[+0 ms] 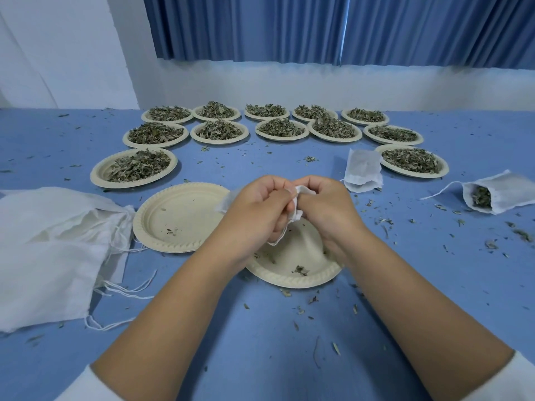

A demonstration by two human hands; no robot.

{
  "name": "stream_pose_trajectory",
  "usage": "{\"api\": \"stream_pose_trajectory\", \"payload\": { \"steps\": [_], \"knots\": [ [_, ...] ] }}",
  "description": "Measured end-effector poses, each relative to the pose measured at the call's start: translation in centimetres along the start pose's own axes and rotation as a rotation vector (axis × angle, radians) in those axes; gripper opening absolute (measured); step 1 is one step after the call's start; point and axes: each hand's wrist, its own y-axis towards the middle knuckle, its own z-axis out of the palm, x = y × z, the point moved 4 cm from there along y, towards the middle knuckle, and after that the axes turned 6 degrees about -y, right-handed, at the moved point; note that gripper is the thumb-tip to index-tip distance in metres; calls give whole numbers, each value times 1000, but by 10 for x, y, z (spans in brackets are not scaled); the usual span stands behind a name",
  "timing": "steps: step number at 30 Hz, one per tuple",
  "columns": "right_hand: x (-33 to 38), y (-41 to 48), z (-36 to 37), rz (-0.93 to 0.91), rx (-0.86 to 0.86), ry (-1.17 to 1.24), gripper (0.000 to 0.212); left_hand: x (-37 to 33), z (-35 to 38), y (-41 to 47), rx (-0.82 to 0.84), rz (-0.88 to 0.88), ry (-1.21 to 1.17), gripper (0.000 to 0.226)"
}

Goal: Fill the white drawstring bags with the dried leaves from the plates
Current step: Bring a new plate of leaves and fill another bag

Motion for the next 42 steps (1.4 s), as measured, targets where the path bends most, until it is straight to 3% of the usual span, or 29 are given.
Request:
{"api": "stream_pose_trajectory", "payload": {
  "steps": [3, 7, 10, 16, 19, 27, 37, 40, 42],
  "knots": [
    [-1, 3, 2, 23, 144, 131, 9, -2, -4, 2, -85, 37, -42, 21],
    [1, 7, -7, 110, 265, 209, 15, -5, -14, 4, -180, 61, -98, 23],
    [4, 8, -23, 98, 256, -33, 13, -6, -20, 5, -226, 71, -135, 22],
    [-2, -9, -19, 25, 705, -713, 6, -6, -26, 5, -276, 49, -121, 22],
    [-4, -17, -13, 59, 801, -782, 14, -6, -25, 5, -273, 46, -96, 22],
    [0, -23, -7, 37, 759, -756, 9, -5, -23, 6, -259, 43, -51, 22],
    [4, -25, 0, -83, 670, -833, 22, -6, -23, 5, -254, 35, -43, 22],
    [16, -25, -3, -127, 645, -592, 21, -6, -23, 5, -262, 34, -32, 22],
    [25, -20, -10, -178, 490, -296, 24, -5, -22, 5, -260, 29, -5, 21]
  ]
}}
